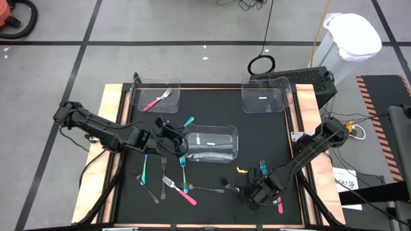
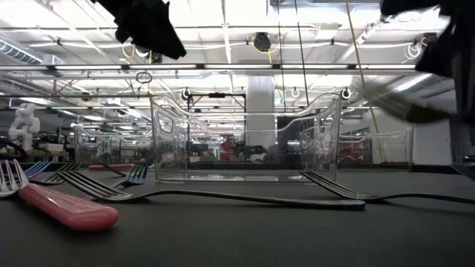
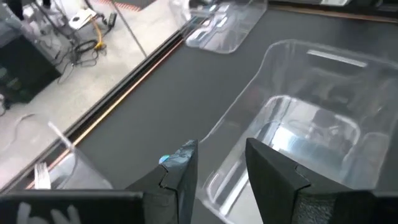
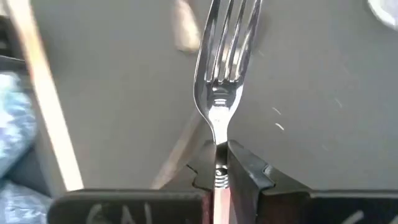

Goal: Sort silverware by color (type)
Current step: Put the pink fork into the left transparent bin

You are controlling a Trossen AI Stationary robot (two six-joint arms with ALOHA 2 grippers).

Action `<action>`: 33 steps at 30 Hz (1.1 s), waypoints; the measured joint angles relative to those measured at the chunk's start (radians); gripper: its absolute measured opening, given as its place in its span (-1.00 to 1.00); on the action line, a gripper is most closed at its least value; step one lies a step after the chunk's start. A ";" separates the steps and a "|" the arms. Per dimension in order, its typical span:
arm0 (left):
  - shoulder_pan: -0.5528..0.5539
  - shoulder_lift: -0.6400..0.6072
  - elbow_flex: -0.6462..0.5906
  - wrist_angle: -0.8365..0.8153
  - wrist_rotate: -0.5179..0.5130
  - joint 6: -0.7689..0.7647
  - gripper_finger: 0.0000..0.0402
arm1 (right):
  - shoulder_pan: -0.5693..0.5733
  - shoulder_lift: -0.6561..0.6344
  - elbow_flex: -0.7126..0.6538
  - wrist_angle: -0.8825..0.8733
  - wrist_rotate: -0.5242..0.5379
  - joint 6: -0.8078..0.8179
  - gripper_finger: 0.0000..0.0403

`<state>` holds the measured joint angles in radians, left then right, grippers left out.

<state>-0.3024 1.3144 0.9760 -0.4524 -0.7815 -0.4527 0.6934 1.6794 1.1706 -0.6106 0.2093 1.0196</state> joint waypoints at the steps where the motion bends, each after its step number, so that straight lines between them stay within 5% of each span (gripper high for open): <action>1: -0.003 0.000 0.000 0.024 0.000 0.024 -0.32 | 0.004 -0.009 0.000 0.024 0.010 -0.022 -0.91; 16: -0.117 0.000 0.000 0.246 -0.130 0.332 -0.31 | 0.006 -0.144 0.000 0.234 0.263 -0.482 -0.91; 33: -0.219 0.072 -0.001 0.081 -0.104 0.304 0.20 | -0.079 -0.019 0.000 0.859 0.182 -0.923 -0.91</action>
<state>-0.5216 1.3860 0.9749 -0.3714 -0.8854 -0.1490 0.6149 1.6601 1.1706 0.2485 0.3910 0.0961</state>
